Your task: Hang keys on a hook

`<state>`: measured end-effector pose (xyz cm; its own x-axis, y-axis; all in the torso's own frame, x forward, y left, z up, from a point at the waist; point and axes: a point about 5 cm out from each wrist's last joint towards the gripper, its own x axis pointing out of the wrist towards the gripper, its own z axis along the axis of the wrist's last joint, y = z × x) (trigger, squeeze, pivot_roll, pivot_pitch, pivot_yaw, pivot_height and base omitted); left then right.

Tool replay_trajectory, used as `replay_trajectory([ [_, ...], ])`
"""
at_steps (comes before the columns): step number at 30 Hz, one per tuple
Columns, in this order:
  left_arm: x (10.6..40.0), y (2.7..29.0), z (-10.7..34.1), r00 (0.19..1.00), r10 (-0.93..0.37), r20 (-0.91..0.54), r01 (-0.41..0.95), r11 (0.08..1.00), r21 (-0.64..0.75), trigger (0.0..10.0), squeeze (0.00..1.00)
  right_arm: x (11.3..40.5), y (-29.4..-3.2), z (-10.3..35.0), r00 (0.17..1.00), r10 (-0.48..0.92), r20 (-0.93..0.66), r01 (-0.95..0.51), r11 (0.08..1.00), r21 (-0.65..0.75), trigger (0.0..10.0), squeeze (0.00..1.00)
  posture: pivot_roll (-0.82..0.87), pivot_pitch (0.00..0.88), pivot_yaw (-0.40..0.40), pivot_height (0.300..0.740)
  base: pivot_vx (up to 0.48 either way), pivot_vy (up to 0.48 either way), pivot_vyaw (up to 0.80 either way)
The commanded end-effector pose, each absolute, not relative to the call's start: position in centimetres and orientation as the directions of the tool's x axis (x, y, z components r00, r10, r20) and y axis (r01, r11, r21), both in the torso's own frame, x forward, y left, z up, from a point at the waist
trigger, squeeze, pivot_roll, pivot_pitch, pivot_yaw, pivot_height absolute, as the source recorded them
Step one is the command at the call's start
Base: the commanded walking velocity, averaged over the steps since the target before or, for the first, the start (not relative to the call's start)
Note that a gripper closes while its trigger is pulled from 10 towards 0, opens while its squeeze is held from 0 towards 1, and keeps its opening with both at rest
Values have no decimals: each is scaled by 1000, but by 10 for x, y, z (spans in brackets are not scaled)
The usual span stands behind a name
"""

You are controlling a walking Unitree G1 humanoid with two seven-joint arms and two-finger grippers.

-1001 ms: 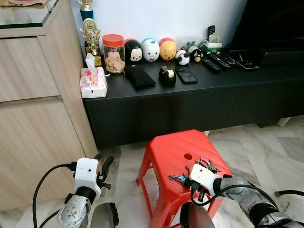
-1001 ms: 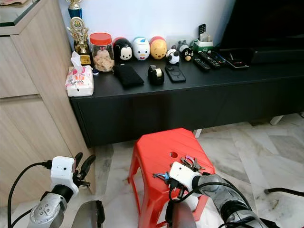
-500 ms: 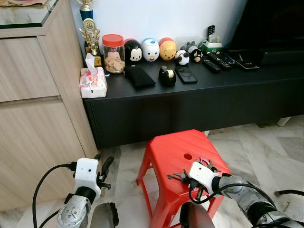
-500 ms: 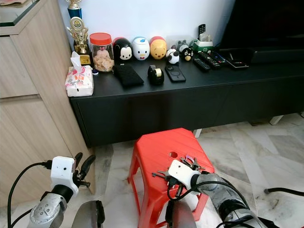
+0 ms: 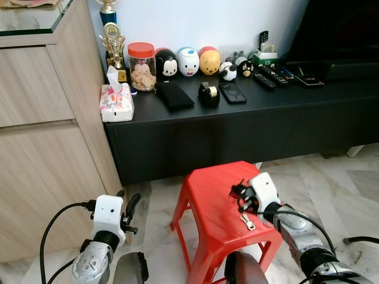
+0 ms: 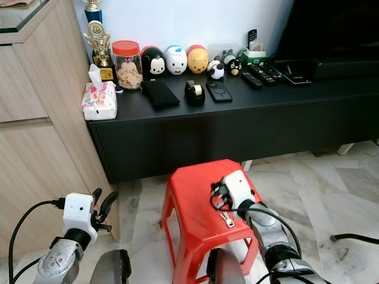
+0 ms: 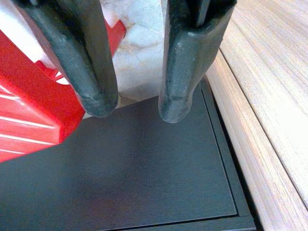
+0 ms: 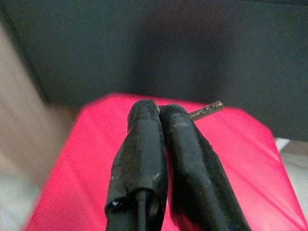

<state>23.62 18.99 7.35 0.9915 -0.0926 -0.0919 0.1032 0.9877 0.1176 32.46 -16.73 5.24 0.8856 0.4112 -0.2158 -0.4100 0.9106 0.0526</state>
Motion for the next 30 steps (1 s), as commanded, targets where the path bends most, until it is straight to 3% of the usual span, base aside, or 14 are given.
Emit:
replay_trajectory([
  [1, 238, 188, 73, 990, -105, -96, 116, 986, 123, 10000, 0, 326, -172, 58, 907, 380, -185, -371, 925, 80, 0, 0, 96, 0, -74, 559, 0, 0, 0],
  [3, 239, 187, 72, 990, -106, -95, 117, 985, 123, 10000, 0, 328, -171, 63, 922, 360, -141, -346, 932, 110, 0, 0, 94, 0, -75, 559, 0, 0, 0],
  [5, 241, 187, 72, 990, -104, -92, 115, 986, 124, 10000, 0, 333, -169, 78, 959, 283, -25, -246, 872, 423, 0, 0, 91, 0, -79, 559, 0, 0, 0],
  [8, 241, 186, 72, 991, -102, -90, 113, 986, 124, 10000, 0, 332, -164, 83, 959, 285, -6, -248, 847, 470, 39, 0, 88, 0, -81, 559, 0, 0, 0],
  [9, 241, 186, 72, 991, -102, -90, 113, 986, 125, 10000, 0, 331, -161, 84, 953, 303, -8, -273, 871, 408, 3451, 0, 88, 0, -82, 559, 0, 0, 0],
  [10, 242, 186, 72, 991, -101, -89, 112, 986, 126, 10000, 0, 328, -155, 87, 943, 332, -17, -321, 924, 209, 5608, 0, 87, 0, -81, 559, 0, 0, 0],
  [11, 242, 186, 72, 991, -101, -89, 112, 986, 126, 10000, 0, 327, -154, 88, 941, 338, -18, -331, 930, 162, 5608, 0, 87, 0, -81, 559, 0, 0, 0],
  [12, 242, 186, 72, 991, -101, -88, 112, 985, 128, 10000, 0, 326, -152, 90, 939, 344, -10, -338, 929, 148, 10000, 0, 84, 0, -83, 559, 0, 0, 0],
  [19, 245, 186, 73, 992, -97, -77, 107, 985, 135, 10000, 0, 331, -157, 101, 990, 140, -21, -119, 903, 412, 10000, 0, 92, 0, -91, 559, 0, 0, 0],
  [20, 245, 186, 73, 993, -95, -76, 105, 985, 135, 10000, 0, 330, -160, 102, 985, 144, -95, -140, 989, 48, 10000, 0, 93, 0, -93, 559, 0, 0, 0],
  [22, 245, 187, 73, 993, -94, -75, 103, 986, 134, 10000, 0, 329, -161, 99, 973, 178, -147, -217, 920, -325, 10000, 0, 92, 0, -94, 559, 0, 0, 0],
  [26, 245, 186, 72, 993, -95, -77, 104, 986, 133, 10000, 0, 326, -184, 79, 958, 95, -272, -167, 952, -255, 10000, 0, 85, 0, -95, 559, 0, 0, 0],
  [29, 245, 185, 71, 993, -96, -74, 105, 986, 132, 10000, 0, 318, -190, 59, 895, 124, -429, -140, 990, -6, 10000, 0, 86, 0, -99, 559, 0, 0, 0],
  [30, 246, 185, 71, 993, -96, -73, 105, 986, 132, 10000, 0, 319, -191, 62, 900, 121, -419, -187, 975, -120, 10000, 0, 87, 0, -101, 559, 0, 0, 0],
])
